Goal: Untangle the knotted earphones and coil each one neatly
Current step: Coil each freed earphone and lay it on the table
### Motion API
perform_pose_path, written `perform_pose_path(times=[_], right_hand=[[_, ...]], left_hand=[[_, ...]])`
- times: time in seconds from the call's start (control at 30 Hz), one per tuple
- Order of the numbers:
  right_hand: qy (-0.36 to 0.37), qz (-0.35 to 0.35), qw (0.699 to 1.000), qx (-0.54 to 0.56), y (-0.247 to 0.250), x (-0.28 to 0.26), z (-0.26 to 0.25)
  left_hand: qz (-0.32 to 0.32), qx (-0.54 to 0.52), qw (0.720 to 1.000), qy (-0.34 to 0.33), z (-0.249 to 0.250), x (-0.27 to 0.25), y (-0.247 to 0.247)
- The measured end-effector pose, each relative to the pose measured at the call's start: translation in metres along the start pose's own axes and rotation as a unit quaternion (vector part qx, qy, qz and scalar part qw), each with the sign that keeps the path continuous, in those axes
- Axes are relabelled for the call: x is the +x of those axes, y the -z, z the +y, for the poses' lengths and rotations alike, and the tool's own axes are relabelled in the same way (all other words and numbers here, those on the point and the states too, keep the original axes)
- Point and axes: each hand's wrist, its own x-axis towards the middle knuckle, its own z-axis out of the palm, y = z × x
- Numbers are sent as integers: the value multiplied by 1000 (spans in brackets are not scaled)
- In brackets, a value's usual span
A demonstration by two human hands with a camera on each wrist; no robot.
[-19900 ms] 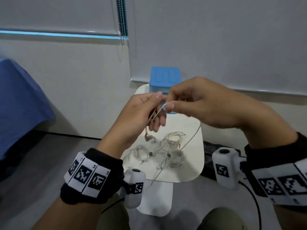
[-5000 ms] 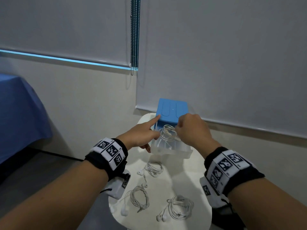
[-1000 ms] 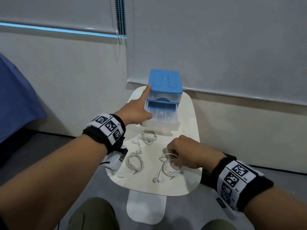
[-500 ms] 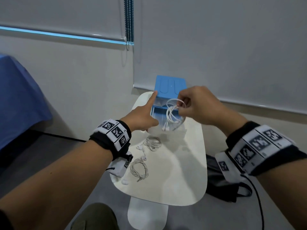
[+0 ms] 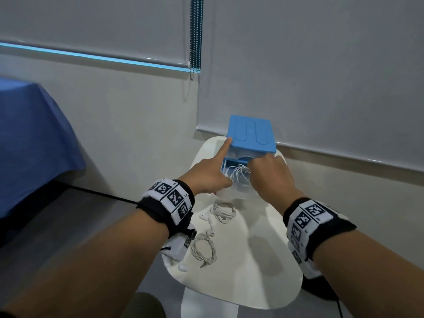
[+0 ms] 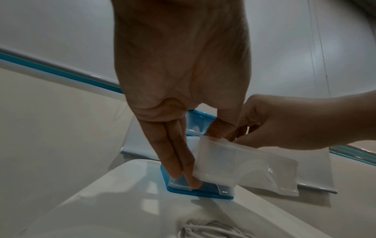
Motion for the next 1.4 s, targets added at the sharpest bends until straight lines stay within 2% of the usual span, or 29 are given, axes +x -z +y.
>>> perform_pose_path(times=[0.1, 0.23, 0.37, 0.5, 0.77, 0.93, 1.07, 1.13, 1.23, 1.3, 1.4], right_hand=[[20, -17, 998, 61, 2, -4, 9], [83, -67, 984, 140, 0, -14, 17], [105, -104, 981, 127, -6, -10, 19], [126, -99, 982, 96, -9, 1, 12], [53, -81, 995, 36, -7, 13, 1], [52, -73, 994, 69, 0, 9, 0], [69, -76, 994, 41, -3, 11, 5], [61, -64, 995, 52, -9, 13, 10], [86, -39, 989, 111, -4, 9, 12], [103, 17, 982, 159, 6, 3, 16], [116, 145, 964, 189, 25, -8, 30]], left_hand=[[0, 8, 1000, 1, -1, 1, -1], [2, 12, 1000, -3, 0, 0, -2], [1, 13, 1000, -1, 2, 0, -3], [-1, 19, 1000, 4, 4, -2, -2], [-3, 6, 1000, 6, 6, -2, -1], [-3, 5, 1000, 11, 6, 1, -1], [-3, 9, 1000, 16, 6, -1, -2], [-6, 7, 1000, 16, 7, -1, -2], [-6, -9, 1000, 19, 7, -1, 1], [-4, -23, 999, 23, 7, -2, 2], [6, -20, 999, 28, 7, 1, 5]])
